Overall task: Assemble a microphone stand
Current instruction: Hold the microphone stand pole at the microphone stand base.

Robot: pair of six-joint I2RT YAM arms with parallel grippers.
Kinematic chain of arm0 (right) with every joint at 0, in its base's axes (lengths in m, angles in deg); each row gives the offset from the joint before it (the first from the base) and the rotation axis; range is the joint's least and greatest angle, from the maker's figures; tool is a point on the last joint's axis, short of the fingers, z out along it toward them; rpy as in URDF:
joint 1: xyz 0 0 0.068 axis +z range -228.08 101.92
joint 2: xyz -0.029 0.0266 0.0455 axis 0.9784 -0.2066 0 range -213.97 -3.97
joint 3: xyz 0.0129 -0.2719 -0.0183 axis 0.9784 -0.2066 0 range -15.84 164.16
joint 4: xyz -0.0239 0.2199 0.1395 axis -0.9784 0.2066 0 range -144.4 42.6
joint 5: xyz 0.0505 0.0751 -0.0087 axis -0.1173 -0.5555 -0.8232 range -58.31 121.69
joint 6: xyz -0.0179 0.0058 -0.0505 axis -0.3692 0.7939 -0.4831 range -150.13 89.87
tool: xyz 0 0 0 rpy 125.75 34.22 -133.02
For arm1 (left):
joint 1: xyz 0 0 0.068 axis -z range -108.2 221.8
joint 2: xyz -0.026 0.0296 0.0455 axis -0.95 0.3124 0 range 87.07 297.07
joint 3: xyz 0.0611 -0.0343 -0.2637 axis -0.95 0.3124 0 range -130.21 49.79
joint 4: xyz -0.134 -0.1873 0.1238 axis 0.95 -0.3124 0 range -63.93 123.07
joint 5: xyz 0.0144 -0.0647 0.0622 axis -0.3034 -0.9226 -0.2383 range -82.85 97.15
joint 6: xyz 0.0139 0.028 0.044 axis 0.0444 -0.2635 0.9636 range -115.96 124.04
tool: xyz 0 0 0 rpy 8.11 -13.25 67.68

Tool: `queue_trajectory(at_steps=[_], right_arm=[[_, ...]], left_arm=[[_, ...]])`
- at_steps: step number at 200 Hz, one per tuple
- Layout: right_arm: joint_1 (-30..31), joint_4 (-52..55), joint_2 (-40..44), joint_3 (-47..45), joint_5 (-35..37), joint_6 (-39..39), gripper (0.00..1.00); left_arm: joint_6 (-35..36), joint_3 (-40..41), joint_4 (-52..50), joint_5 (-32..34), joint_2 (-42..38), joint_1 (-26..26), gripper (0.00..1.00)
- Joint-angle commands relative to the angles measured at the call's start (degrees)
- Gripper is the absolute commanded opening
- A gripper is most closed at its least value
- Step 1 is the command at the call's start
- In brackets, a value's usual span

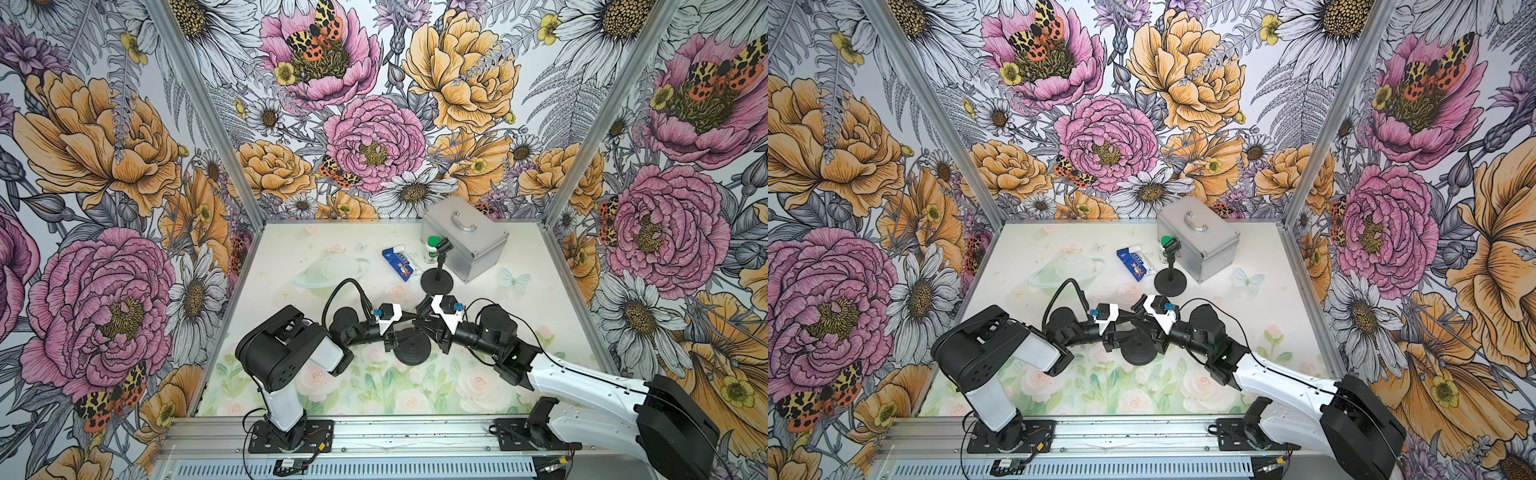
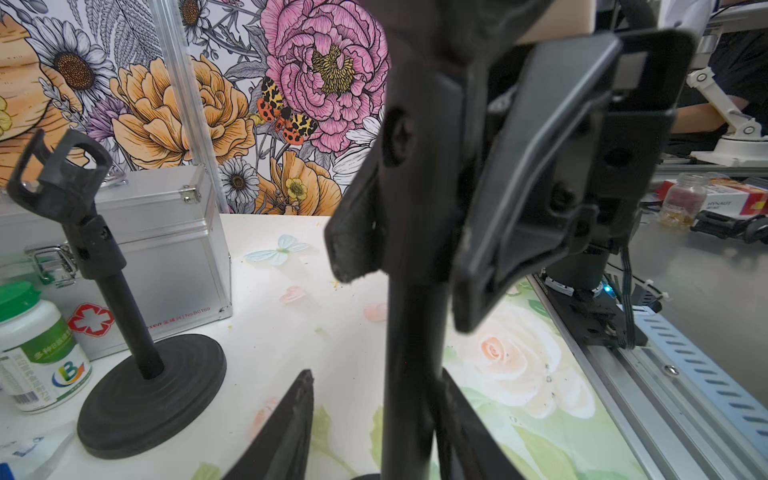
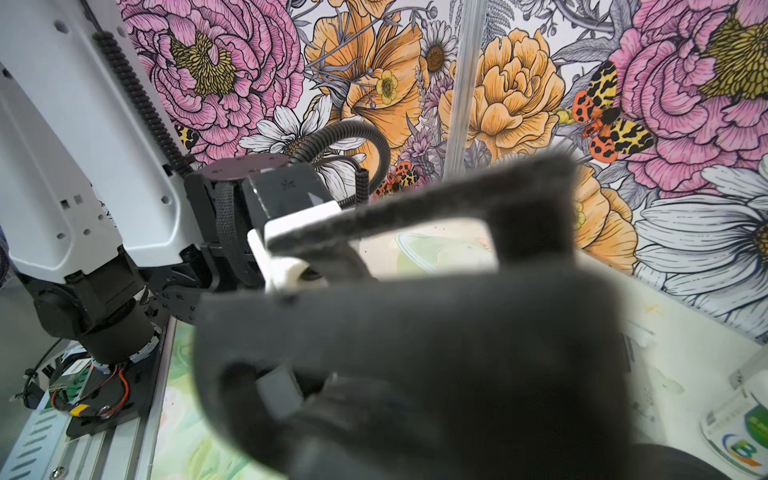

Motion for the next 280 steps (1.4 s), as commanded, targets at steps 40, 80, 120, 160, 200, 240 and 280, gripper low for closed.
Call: queue_trajectory(at_steps=[40,80,120,160,200,240,280], right_arm=[[0.5,-11.1,-6.1,-4.3,4.6,2.0,0.01],[0.5,-11.4,-10.3,-1.5,3.0,0.9,0.01],[0.3,-10.0,-10.0,-1.6,3.0,0.2,0.02],[0.4,-7.5,-10.9,-1.1,2.9,-1.1,0.02],[0.3,-7.5,-12.2,-0.6,4.0,-1.6,0.02],[0.4,-7.7,-13.6,0.1,2.1,-0.6,0.03],[0.4,-6.2,-12.8,0.1,1.5,-0.4,0.04]], left_arm=[[1.9,0.1,0.9,2.4,4.9,0.8,0.46],[2.4,-0.3,0.9,5.2,6.2,-0.3,0.45],[2.4,-0.7,1.0,5.6,6.9,-0.4,0.44],[1.4,-1.6,1.0,6.3,8.3,-0.9,0.44],[0.5,-1.5,0.9,8.9,8.5,-1.8,0.44],[1.1,-0.6,1.0,7.4,7.3,-1.6,0.44],[1.1,-0.9,1.0,3.6,7.4,-0.9,0.44]])
